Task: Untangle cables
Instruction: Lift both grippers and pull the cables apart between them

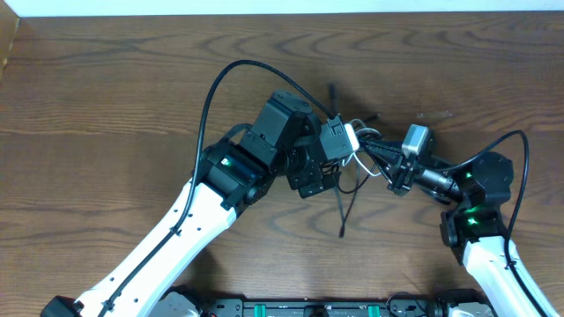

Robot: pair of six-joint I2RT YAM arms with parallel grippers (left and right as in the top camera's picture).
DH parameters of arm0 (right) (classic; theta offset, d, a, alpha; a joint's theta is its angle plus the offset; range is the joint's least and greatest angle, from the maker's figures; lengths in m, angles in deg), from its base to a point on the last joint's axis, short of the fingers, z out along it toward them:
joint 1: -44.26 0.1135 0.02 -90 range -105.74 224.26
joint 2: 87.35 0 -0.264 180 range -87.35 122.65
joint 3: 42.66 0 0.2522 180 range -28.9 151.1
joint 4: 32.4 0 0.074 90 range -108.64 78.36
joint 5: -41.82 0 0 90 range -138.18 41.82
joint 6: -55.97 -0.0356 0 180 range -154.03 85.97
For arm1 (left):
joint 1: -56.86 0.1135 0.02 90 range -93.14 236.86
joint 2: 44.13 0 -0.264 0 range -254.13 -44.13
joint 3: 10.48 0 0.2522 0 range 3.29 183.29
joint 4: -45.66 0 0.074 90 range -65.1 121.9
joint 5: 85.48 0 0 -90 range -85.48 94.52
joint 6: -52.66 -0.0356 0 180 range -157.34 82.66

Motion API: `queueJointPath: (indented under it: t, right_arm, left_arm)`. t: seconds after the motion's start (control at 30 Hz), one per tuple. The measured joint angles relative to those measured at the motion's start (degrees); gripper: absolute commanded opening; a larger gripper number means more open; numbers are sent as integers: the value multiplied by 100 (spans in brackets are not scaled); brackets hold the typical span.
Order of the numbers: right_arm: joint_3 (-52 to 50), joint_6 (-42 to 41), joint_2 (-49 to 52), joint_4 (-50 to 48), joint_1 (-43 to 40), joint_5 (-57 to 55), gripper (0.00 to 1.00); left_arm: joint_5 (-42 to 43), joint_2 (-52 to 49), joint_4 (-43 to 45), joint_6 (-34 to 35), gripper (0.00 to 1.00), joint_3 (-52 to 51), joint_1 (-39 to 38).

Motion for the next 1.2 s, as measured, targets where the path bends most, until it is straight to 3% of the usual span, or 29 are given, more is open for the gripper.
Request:
queueJointPath:
  t: [0.33,0.6,0.93,1.2]
  right_arm:
    - [0,306,0,2,-354,142,1]
    - [0,348,0,4,-619,319,1]
    - [0,509,0,-46,-734,549,1]
    - [0,1239,0,-90,-881,629,1]
  left_arm:
    - [-142,0,269,0,95,0,4]
    - [-157,4,1357,199,95,0,238]
    - [-166,9,1416,496,95,0,264]
    - [-1300,9,1552,651,95,0,264]
